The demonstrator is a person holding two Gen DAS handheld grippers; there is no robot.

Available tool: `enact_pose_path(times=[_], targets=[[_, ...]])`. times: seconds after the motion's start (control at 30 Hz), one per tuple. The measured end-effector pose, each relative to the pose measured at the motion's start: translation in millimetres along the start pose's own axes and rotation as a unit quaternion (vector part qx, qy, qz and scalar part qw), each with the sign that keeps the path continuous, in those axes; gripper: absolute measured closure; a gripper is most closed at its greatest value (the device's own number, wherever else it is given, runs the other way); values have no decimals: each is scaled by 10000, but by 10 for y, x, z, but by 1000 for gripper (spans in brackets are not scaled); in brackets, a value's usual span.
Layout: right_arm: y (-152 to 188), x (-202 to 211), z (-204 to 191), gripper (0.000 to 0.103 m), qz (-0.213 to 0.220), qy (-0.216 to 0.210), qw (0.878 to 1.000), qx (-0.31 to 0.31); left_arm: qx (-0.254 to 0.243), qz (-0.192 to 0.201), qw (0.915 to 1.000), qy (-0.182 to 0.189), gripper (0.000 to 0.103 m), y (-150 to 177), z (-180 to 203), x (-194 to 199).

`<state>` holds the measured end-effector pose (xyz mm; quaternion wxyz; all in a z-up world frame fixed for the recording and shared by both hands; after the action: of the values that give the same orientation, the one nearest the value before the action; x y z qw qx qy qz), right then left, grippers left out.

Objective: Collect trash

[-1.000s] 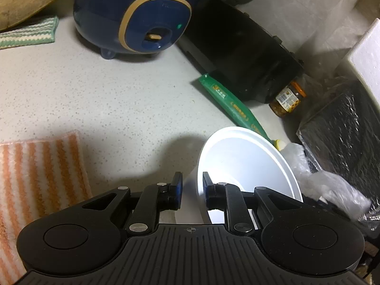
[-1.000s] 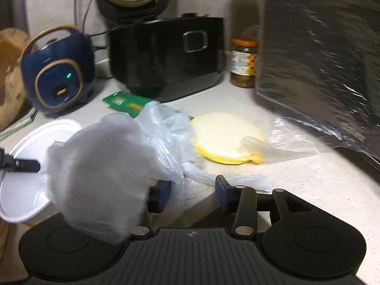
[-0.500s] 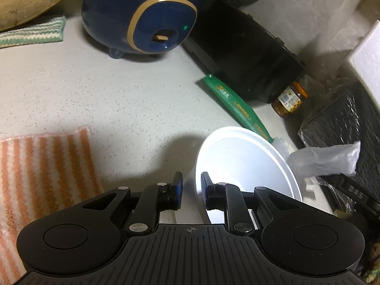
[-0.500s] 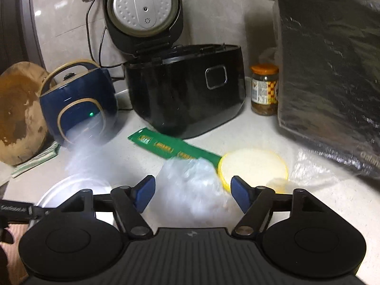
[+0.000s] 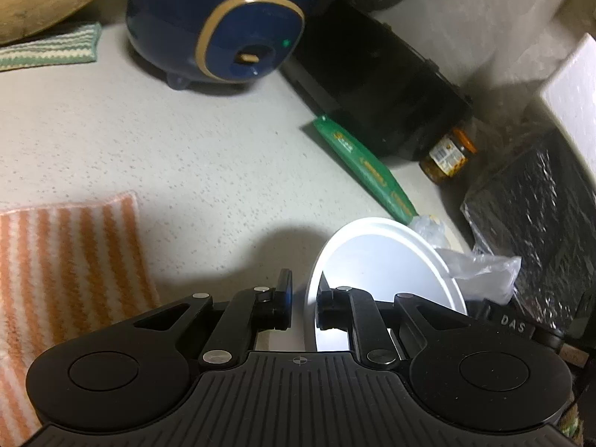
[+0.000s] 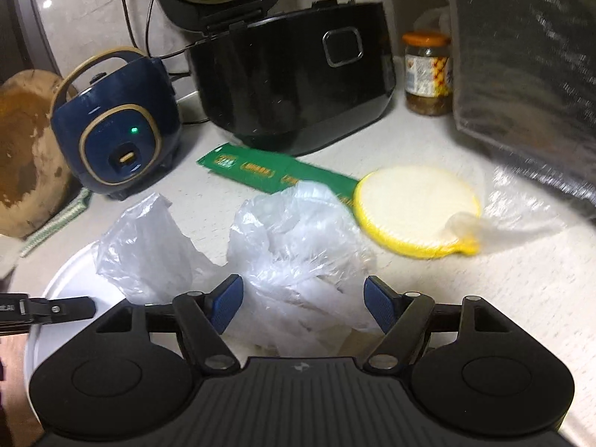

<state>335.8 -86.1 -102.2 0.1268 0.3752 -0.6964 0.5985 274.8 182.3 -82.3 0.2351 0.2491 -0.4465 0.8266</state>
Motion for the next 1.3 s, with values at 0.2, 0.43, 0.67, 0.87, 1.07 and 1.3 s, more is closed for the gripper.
enact_pose_path(times=[0.2, 0.43, 0.67, 0.87, 1.07, 1.3], targets=[[66, 47, -157, 37, -197, -473, 9987, 55, 131, 155, 9996, -187, 88, -44, -109, 73], [7, 432, -311, 33, 297, -272, 9959, 809, 83, 126, 9994, -297, 89, -46, -84, 92], [-411, 865, -96, 21, 1063, -750, 9915, 97, -167, 118, 9991, -365, 89, -8, 2, 95], [-354, 290, 5, 19, 524, -347, 9980, -109, -232, 99, 9987, -450, 89, 7, 1, 114], [-73, -185, -7, 19, 34, -32, 10000, 39, -243, 95, 9985, -478, 89, 21, -12, 157], [5, -329, -56, 19, -170, -375, 9992, -5, -130, 112, 9990, -415, 88, 25, -67, 167]])
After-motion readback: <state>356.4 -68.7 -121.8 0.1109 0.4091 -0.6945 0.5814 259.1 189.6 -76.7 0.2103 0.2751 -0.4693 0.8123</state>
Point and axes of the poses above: each gripper's, at about its wrist camera, not at the fingertips, and x roughly against the way its jaws point, z to its right, y to its underside, the point moved 2 cm from there along -x, roughly the way its jaws point, and after that the axes turned 4 degrees about z, right-handed, at the moved point
